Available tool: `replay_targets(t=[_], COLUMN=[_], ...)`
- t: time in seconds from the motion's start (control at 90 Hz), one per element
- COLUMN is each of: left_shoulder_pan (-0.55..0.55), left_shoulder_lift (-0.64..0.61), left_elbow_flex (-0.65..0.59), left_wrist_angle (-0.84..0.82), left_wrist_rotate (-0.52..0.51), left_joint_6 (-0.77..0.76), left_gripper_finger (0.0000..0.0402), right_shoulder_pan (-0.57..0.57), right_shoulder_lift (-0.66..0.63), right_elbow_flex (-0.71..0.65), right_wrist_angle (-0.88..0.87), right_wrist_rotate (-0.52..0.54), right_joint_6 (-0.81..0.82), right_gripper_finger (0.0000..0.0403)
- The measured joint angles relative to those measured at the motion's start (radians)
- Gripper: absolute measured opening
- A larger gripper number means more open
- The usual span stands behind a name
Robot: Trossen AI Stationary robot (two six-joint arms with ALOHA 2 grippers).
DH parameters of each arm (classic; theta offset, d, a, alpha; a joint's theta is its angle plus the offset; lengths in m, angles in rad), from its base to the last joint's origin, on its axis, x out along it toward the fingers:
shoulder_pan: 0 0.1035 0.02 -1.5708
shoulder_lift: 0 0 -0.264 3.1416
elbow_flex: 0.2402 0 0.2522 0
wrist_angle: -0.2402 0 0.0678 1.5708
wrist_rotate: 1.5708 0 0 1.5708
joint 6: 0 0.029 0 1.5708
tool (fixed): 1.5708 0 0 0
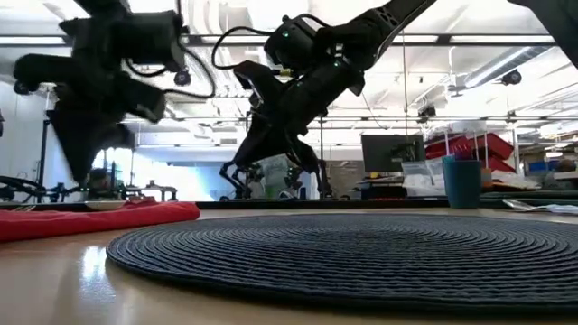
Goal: Set table place
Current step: Move the red napkin to the left of the black placemat
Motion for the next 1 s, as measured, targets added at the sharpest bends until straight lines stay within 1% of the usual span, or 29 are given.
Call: replay_targets(t=[0.056,0.167,0.289,0.367,0.422,0.544,0.644,0.756,0.922,1.0], left_shoulder_pan=[-0.036,-0.113,-0.195,-0.238,-0.264,-0.305,-0.325,-0.335,-0.340,-0.341], left_shoulder_lift=[-0.015,-0.047,-0.095,-0.124,-0.137,-0.146,-0.135,-0.108,-0.068,-0.052], left_elbow_flex=[-0.028,-0.092,-0.148,-0.180,-0.204,-0.264,-0.303,-0.332,-0.335,-0.337], left_wrist_angle=[0.026,0.051,0.078,0.135,0.152,0.255,0.378,0.489,0.624,0.676], left_wrist_rotate=[0.000,-0.012,-0.025,-0.036,-0.035,-0.033,0.001,0.030,0.033,0.051], left_joint_6=[-0.050,-0.178,-0.303,-0.379,-0.431,-0.521,-0.563,-0.586,-0.570,-0.562], left_gripper_finger=[0.0000,0.0000,0.0000,0.0000,0.0000,0.0000,0.0000,0.0000,0.0000,0.0000], right_shoulder_pan=[-0.008,-0.008,-0.004,-0.002,0.001,0.007,0.014,0.023,0.034,0.041], right_shoulder_lift=[0.009,0.041,0.107,0.149,0.176,0.236,0.283,0.316,0.370,0.395], right_elbow_flex=[0.007,0.057,0.137,0.196,0.236,0.322,0.383,0.434,0.494,0.517], right_wrist_angle=[-0.019,-0.015,-0.019,-0.024,-0.055,-0.114,-0.139,-0.182,-0.230,-0.247], right_wrist_rotate=[-0.034,-0.060,-0.102,-0.128,-0.144,-0.173,-0.207,-0.215,-0.245,-0.260], right_joint_6=[-0.004,-0.017,-0.027,-0.031,-0.040,-0.068,-0.076,-0.085,-0.092,-0.094], right_gripper_finger=[0.0000,0.0000,0.0000,0.0000,0.0000,0.0000,0.0000,0.0000,0.0000,0.0000])
